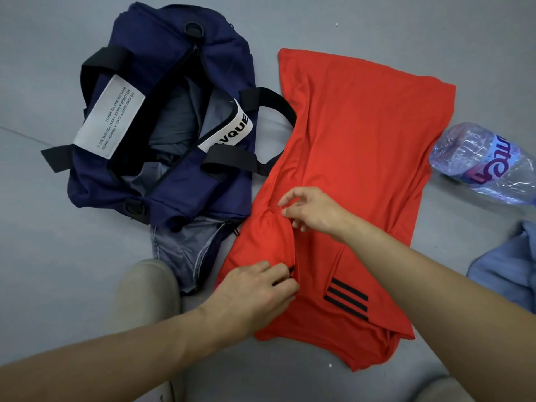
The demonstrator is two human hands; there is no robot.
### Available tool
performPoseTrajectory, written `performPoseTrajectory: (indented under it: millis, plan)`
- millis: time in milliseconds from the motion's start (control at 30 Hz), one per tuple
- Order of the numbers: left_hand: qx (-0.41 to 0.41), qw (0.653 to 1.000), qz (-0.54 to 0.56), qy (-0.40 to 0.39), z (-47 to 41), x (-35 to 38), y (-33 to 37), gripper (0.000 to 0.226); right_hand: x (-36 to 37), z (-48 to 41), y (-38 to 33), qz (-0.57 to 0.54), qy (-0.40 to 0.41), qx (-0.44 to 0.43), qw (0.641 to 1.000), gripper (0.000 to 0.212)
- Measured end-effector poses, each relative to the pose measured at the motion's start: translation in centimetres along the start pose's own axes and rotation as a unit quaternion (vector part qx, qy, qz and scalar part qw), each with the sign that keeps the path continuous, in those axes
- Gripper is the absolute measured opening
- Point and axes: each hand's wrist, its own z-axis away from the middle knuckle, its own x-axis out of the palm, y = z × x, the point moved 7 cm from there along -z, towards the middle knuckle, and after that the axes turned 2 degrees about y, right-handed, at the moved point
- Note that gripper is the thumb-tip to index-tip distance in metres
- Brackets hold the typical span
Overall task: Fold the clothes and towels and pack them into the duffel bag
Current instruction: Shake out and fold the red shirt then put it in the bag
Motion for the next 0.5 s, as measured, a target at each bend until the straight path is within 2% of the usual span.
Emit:
performPoseTrajectory:
  millis: [167, 267, 367, 433, 500]
  plan:
    - [0.051, 0.996, 0.003, -0.073, -0.2, 3.3, 0.8, 0.019, -1.4, 0.8, 3.8, 0.034, 0.103, 0.012, 0.994, 0.022]
    - [0.091, 0.988, -0.015, -0.121, 0.0, 4.6, 0.7, 0.031, -1.5, 2.5, 5.0, 0.152, 0.134, -0.047, 0.978, 0.016]
    - [0.090, 0.987, -0.027, -0.129, 0.3, 4.8, -0.6, 0.045, -1.0, 5.2, 4.6, 0.345, 0.162, -0.172, 0.908, 0.020]
    - [0.061, 0.991, -0.037, -0.111, 0.8, 4.6, -2.3, 0.049, -0.1, 7.6, 5.1, 0.421, 0.118, -0.235, 0.868, 0.020]
    - [0.048, 0.991, -0.072, -0.107, 1.6, 4.5, -3.6, 0.052, 0.3, 10.6, 7.2, 0.484, 0.036, -0.265, 0.833, 0.020]
